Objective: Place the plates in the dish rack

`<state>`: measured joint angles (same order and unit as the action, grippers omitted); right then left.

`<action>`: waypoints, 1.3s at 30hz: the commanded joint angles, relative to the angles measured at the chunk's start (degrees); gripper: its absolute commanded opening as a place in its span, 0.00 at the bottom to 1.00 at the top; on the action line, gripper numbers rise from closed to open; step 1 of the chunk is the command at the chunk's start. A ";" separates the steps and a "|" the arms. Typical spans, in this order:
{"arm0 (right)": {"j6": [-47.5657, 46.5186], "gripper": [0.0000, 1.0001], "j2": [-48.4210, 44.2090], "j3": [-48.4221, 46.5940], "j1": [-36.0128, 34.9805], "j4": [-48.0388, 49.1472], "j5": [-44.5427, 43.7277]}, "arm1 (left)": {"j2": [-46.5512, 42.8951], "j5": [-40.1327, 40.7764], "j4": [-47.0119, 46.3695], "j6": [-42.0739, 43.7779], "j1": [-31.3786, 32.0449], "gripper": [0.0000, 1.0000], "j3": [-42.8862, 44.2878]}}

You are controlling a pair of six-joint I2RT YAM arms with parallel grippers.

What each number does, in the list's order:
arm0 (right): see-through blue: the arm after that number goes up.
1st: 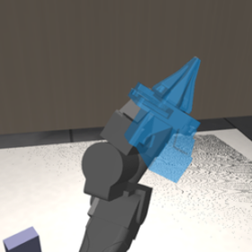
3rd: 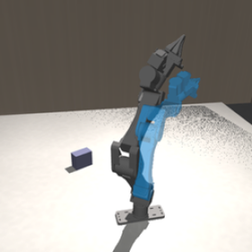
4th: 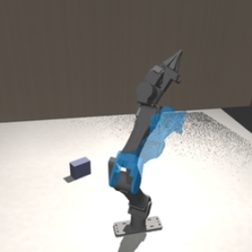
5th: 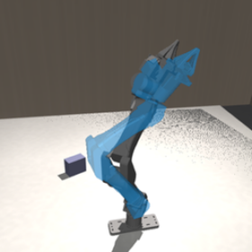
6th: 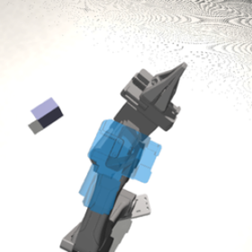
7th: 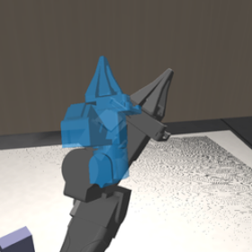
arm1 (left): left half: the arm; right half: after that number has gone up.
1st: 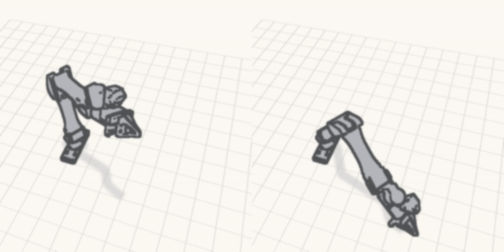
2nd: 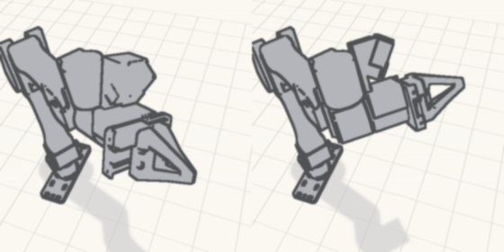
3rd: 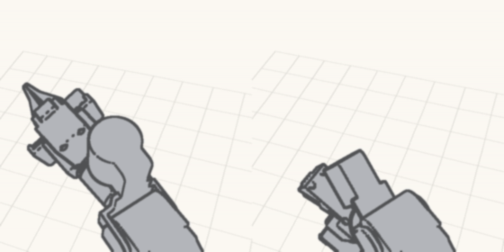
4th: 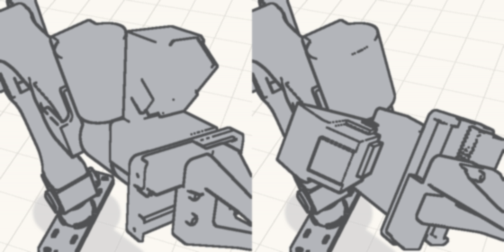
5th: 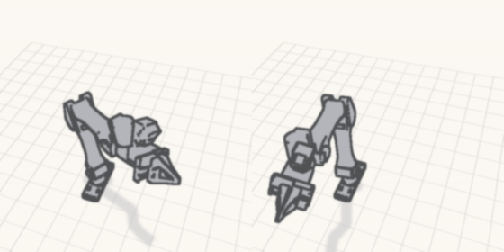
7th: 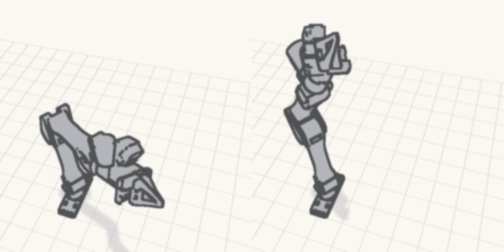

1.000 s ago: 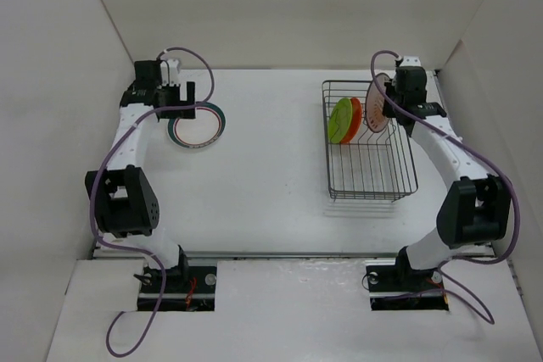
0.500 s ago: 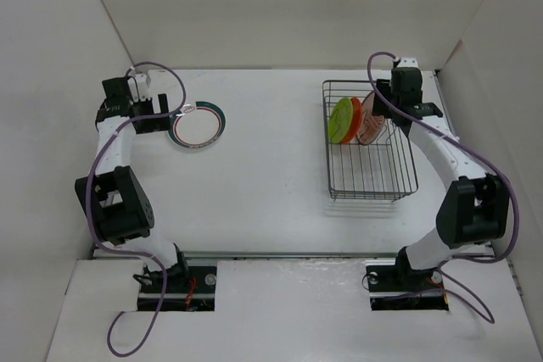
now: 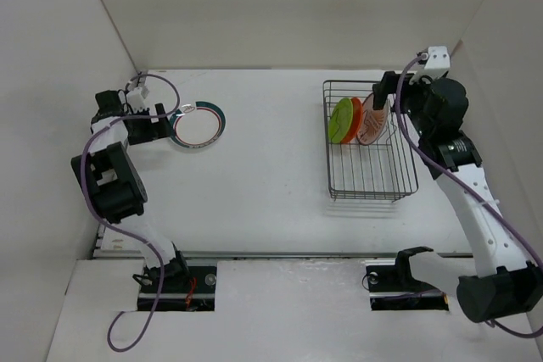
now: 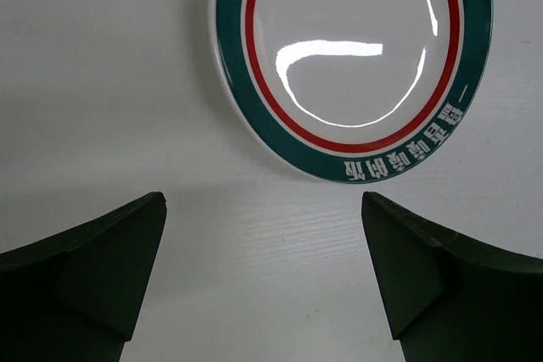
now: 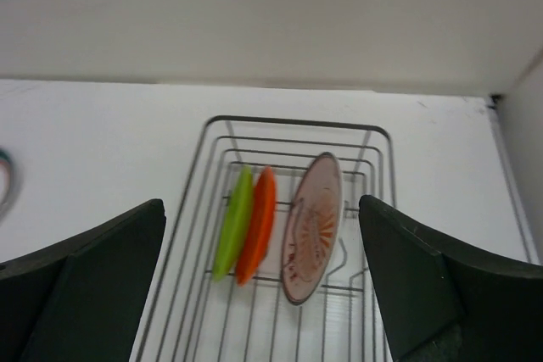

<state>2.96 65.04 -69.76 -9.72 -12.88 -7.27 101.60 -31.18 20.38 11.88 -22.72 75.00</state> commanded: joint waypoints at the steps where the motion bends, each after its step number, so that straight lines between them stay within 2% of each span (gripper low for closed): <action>1: -1.56 1.00 -3.15 4.44 -1.26 10.41 16.83 | 4.73 -8.10 0.18 1.83 0.13 0.99 5.05; 7: -1.56 1.00 -3.16 5.07 -5.39 11.13 22.99 | 16.60 -8.64 1.85 1.30 0.13 0.95 14.72; 11: -1.56 1.00 -3.68 5.07 -8.47 11.13 23.00 | 22.23 -8.64 3.00 0.78 1.36 0.85 20.17; 18: -1.56 1.00 -3.16 6.91 -11.99 11.13 19.84 | 26.36 -8.55 1.33 -0.97 3.21 0.65 19.48; 20: -1.56 1.00 -2.55 6.91 -11.99 11.65 19.84 | 26.89 -8.55 1.33 -0.98 3.21 0.63 20.27; 23: -1.56 1.00 -1.41 6.91 -12.61 11.65 20.53 | 27.50 -8.55 1.33 -1.60 3.74 0.55 21.67; 26: -1.56 1.00 -1.40 7.53 -12.61 12.97 21.15 | 28.91 -8.55 3.25 -2.29 3.74 0.43 23.52; 27: -1.56 1.00 -0.88 8.14 -13.13 12.97 21.68 | 29.44 -8.55 3.26 -2.30 3.74 0.30 24.31; 30: -1.03 1.00 -0.18 8.75 -13.14 14.12 21.68 | 29.97 -8.02 3.79 -3.79 3.74 0.03 25.63; 31: -1.03 1.00 -0.17 9.37 -13.14 14.64 22.20 | 29.97 -8.02 4.48 -3.79 3.74 0.00 25.63; 34: -0.33 1.00 1.31 9.99 -13.66 15.95 23.52 | 29.97 -10.21 6.32 -3.79 3.74 0.00 27.12; 39: 5.12 1.00 7.64 10.69 -13.66 19.38 28.51 | 25.15 -25.75 12.13 1.02 3.74 0.00 28.18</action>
<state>4.78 70.11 -59.75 -22.96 0.95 16.49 130.56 -47.88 26.61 7.92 -19.25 100.97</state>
